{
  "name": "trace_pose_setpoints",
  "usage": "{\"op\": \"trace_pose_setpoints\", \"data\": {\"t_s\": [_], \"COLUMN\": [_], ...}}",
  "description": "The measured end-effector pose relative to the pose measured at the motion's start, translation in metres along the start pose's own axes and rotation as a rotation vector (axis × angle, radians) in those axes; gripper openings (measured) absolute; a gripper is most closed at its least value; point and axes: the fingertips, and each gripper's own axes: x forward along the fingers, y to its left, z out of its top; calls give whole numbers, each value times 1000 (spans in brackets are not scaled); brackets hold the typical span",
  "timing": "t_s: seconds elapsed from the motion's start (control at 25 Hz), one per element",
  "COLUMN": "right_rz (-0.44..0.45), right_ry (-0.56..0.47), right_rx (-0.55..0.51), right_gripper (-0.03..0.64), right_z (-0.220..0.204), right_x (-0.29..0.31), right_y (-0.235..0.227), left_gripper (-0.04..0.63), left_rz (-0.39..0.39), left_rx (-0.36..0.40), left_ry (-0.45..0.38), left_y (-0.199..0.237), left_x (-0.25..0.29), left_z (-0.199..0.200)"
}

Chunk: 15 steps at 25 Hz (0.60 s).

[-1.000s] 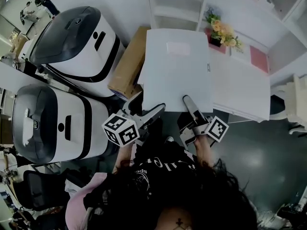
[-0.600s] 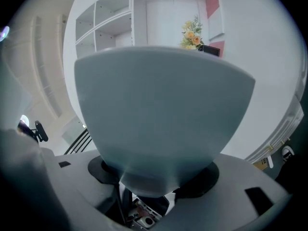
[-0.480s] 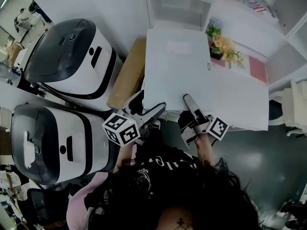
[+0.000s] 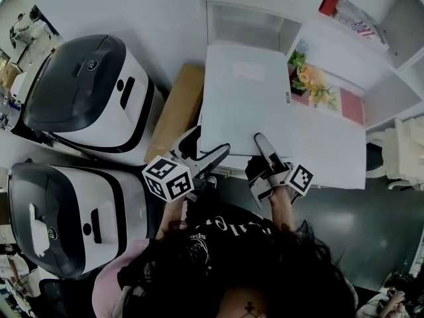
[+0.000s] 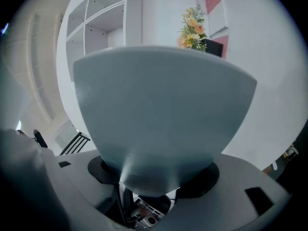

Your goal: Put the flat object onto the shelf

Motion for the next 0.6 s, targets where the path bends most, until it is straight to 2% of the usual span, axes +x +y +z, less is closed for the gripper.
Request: {"op": "trace_pose_setpoints", "data": {"t_s": [0.6], "right_rz": [-59], "right_ry": [-80], "right_rx": [37], "right_gripper": [307], "right_z": [29], "right_x": [47], "right_y": [-24], "left_gripper": [449], "left_rz": [-73], "left_rx": [-15], "left_ry": [55], "left_y": [51], "left_x": [44], "left_z": [23]}}
